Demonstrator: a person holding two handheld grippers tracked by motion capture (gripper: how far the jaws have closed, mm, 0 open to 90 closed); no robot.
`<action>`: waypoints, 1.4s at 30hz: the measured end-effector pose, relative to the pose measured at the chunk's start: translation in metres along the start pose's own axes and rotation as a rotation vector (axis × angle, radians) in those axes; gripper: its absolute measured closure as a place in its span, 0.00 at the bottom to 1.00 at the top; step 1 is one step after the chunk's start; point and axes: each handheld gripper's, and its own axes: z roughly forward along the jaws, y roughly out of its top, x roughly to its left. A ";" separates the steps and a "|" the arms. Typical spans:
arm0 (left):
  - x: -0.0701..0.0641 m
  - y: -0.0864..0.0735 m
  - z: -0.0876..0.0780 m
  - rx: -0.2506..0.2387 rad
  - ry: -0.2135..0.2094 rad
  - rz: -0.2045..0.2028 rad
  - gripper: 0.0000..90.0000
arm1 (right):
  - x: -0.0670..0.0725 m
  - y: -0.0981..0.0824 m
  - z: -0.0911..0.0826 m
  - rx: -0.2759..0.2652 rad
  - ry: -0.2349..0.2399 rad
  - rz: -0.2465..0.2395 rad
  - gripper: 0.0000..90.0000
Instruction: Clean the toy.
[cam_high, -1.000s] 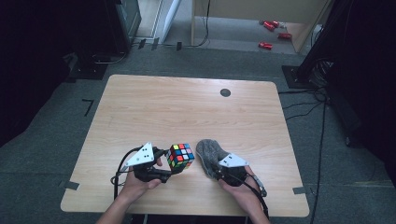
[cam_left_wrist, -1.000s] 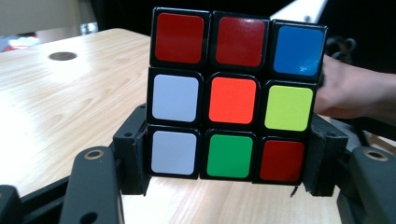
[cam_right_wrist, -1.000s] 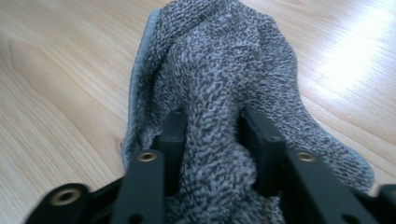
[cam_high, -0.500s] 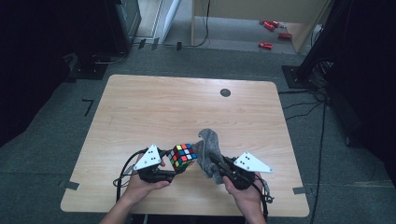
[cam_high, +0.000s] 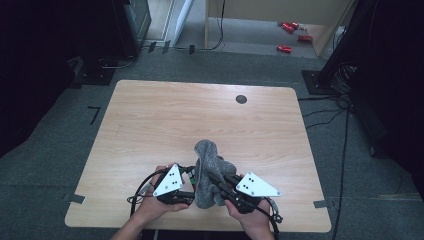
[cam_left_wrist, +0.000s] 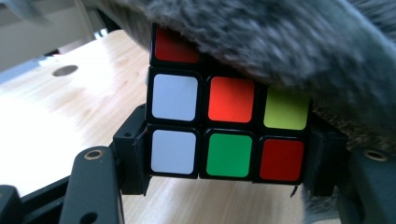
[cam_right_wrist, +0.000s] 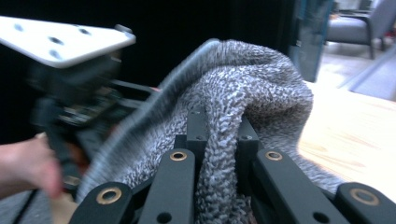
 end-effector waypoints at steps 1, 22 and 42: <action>0.001 0.000 -0.002 -0.009 -0.001 -0.007 0.38 | -0.004 -0.002 0.000 0.011 -0.024 0.004 0.92; -0.002 0.006 -0.004 -0.015 -0.033 -0.011 0.38 | -0.007 -0.005 -0.002 -0.054 -0.001 0.066 0.93; -0.007 0.007 0.005 0.000 -0.071 -0.032 0.38 | 0.001 -0.003 -0.002 -0.039 -0.104 -0.002 0.92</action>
